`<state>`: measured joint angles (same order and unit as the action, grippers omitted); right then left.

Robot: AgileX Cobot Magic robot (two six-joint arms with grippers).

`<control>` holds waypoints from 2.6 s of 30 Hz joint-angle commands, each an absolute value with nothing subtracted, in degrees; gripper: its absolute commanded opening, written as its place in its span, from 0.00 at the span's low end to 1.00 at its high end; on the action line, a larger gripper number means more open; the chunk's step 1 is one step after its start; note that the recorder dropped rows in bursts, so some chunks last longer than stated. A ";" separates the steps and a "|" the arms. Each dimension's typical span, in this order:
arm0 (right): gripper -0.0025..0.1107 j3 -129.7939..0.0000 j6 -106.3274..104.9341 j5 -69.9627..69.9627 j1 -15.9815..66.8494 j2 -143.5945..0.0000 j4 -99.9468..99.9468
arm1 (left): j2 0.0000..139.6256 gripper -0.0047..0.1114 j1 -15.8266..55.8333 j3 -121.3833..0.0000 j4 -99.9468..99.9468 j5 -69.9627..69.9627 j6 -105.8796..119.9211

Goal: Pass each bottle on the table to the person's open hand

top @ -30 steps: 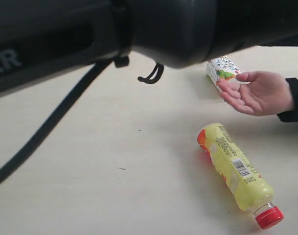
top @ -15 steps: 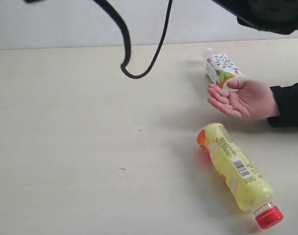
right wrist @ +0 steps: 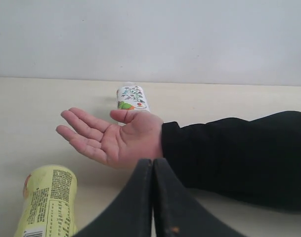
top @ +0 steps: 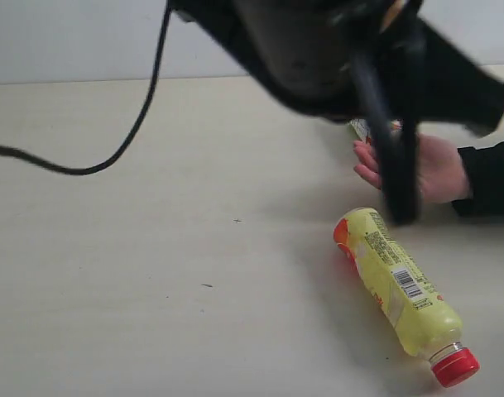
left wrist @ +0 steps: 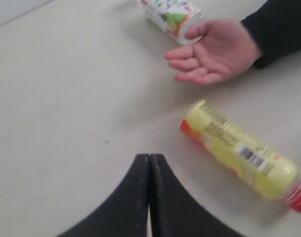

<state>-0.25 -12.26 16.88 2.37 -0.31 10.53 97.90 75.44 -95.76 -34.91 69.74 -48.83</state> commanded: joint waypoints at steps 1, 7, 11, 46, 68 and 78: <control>0.02 0.00 -12.18 16.56 2.02 0.00 10.55 | 88.46 0.04 75.59 -81.28 -36.61 68.39 -48.40; 0.02 0.00 -12.18 16.56 2.02 0.00 10.55 | 72.90 0.04 75.59 -59.65 -36.71 51.09 -49.32; 0.02 0.00 -12.18 16.56 2.02 0.00 10.55 | 60.62 0.04 75.59 -47.76 -39.27 40.05 -51.86; 0.02 0.00 -10.26 2.83 2.02 0.00 18.35 | 23.07 0.04 75.59 -24.03 -50.57 31.55 -58.93; 0.02 -39.38 3.87 18.21 2.02 -52.18 15.69 | 23.09 0.04 75.59 -24.03 -50.57 31.32 -58.93; 0.02 -49.02 -20.37 50.67 6.90 -81.62 31.70 | 23.09 0.04 75.59 -24.03 -50.57 31.32 -58.93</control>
